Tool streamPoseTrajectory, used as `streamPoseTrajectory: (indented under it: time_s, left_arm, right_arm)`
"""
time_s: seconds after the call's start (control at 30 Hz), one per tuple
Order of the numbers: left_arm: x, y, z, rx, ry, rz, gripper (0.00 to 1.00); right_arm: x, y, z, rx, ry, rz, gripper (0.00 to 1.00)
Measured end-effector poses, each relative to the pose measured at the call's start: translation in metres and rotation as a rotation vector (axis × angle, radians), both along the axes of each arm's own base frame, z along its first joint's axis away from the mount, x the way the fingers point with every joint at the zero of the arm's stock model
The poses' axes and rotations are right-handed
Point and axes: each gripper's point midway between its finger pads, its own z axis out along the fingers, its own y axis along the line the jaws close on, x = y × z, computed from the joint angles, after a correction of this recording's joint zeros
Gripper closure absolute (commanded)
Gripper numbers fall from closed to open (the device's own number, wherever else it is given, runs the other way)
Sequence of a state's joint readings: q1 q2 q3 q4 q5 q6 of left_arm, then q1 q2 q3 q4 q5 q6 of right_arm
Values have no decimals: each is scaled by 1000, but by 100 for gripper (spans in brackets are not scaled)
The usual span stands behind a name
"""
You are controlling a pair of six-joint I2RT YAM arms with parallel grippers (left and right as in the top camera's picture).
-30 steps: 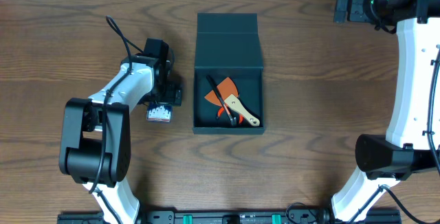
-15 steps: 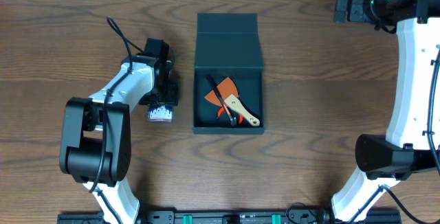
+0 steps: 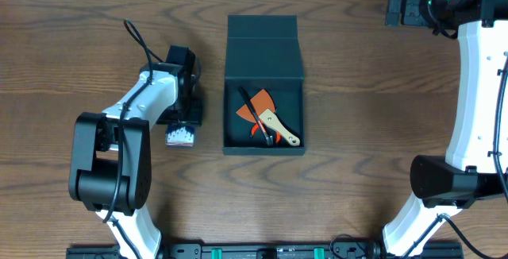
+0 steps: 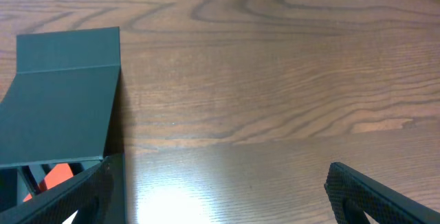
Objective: Pack container
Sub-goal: 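Lower the left gripper and grasp the clear screwdriver case, then lift the case and carry it right into the green box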
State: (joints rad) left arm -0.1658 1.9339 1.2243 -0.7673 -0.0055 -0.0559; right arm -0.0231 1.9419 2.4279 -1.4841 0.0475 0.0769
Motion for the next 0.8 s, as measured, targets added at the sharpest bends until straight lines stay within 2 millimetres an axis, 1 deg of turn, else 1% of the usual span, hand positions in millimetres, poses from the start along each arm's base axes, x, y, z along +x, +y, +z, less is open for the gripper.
streamPoseTrajectory:
  time_s: [0.17,0.27,0.33,0.47,0.53,0.6,0.67,0.73,0.8]
  left_arm:
    - [3,4,11,28,-5,0,52]
    - [11,4,30,25,-48,1,51]
    - [18,3,50,19,-92,2,51]
    - [32,1,100,3,-210,4,52]
    - [37,0,128,-8,-274,6,56]
    - [38,-1,149,-20,-322,5,59]
    - [38,-3,168,-36,-372,2,59]
    - [36,-7,184,-60,-411,-5,59]
    - [31,-16,196,-98,-436,-22,59]
  right_arm:
    - [0,0,0,0,0,0,1]
    - [0,0,0,0,0,0,1]
    - [0,0,0,0,0,0,1]
    - [0,0,0,1,0,-1,1]
    - [0,0,0,1,0,-2,1]
    - [0,0,0,1,0,-2,1]
    - [0,0,0,1,0,-2,1]
    - [0,0,0,1,0,-2,1]
    - [0,0,0,1,0,-2,1]
